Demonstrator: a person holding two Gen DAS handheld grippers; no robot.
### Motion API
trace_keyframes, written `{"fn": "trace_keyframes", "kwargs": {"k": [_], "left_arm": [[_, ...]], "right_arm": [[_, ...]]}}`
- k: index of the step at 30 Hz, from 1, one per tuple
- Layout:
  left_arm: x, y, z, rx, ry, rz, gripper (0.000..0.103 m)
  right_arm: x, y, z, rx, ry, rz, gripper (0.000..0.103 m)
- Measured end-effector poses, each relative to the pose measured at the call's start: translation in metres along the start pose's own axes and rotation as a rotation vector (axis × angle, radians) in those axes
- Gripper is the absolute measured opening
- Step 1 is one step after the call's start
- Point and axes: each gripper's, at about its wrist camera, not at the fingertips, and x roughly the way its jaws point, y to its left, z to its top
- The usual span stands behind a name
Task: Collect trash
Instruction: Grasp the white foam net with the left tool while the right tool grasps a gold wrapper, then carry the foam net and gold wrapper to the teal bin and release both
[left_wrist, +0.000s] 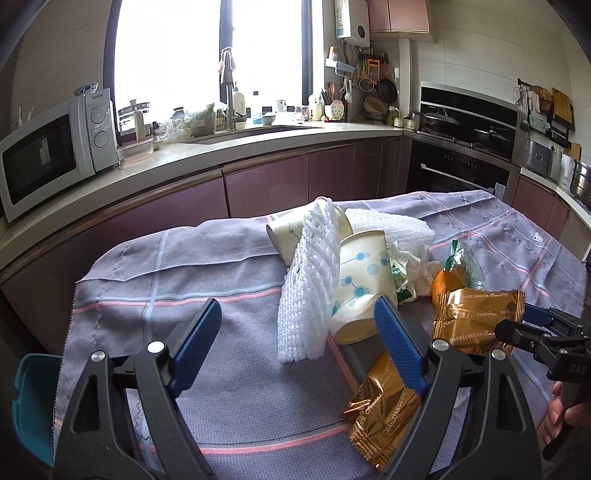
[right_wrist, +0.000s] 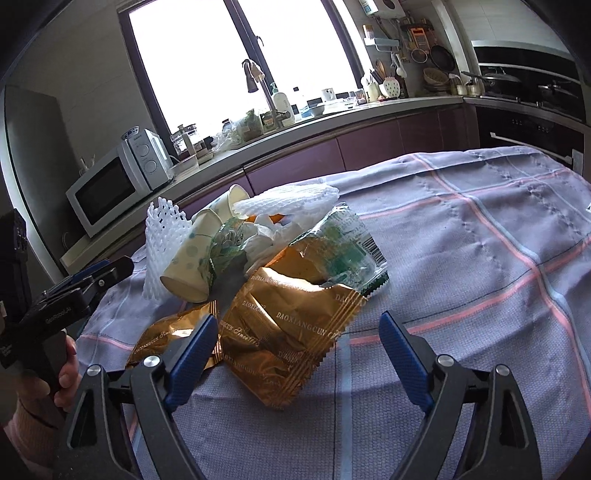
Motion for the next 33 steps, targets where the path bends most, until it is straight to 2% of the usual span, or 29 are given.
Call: {"fn": "trace_keyframes", "kwargs": {"k": [4, 6, 7, 9, 12, 15, 21, 28, 33], "left_arm": [[0.019, 0.0, 0.003, -0.014, 0.063, -0.043, 0.061], [0.024, 0.004, 0.002, -0.033, 0.086, -0.058, 0.045], [0.026, 0.007, 0.001, -0.043, 0.094, -0.066, 0.042], [0.029, 0.011, -0.001, -0.06, 0.105, -0.076, 0.028], [0.032, 0.017, -0.003, -0.079, 0.118, -0.099, 0.016], [0.027, 0.02, -0.005, -0.084, 0.108, -0.105, 0.014], [0.003, 0.032, -0.006, -0.102, 0.067, -0.114, 0.013], [-0.043, 0.066, -0.013, -0.148, 0.014, -0.095, 0.013], [-0.088, 0.102, -0.024, -0.185, -0.028, -0.042, 0.013]], "right_arm": [[0.004, -0.003, -0.001, 0.035, 0.022, 0.055, 0.061], [0.004, -0.004, -0.001, 0.05, 0.027, 0.075, 0.049], [0.004, -0.004, -0.001, 0.056, 0.028, 0.086, 0.046], [0.004, -0.004, -0.001, 0.062, 0.029, 0.107, 0.036], [0.002, -0.001, 0.001, 0.055, 0.025, 0.139, 0.027], [-0.002, 0.005, 0.002, 0.041, 0.011, 0.17, 0.018], [-0.015, 0.022, 0.009, -0.012, -0.015, 0.21, 0.007], [-0.034, 0.057, 0.02, -0.1, -0.044, 0.276, 0.005], [-0.041, 0.103, 0.03, -0.188, -0.036, 0.398, 0.005]]}}
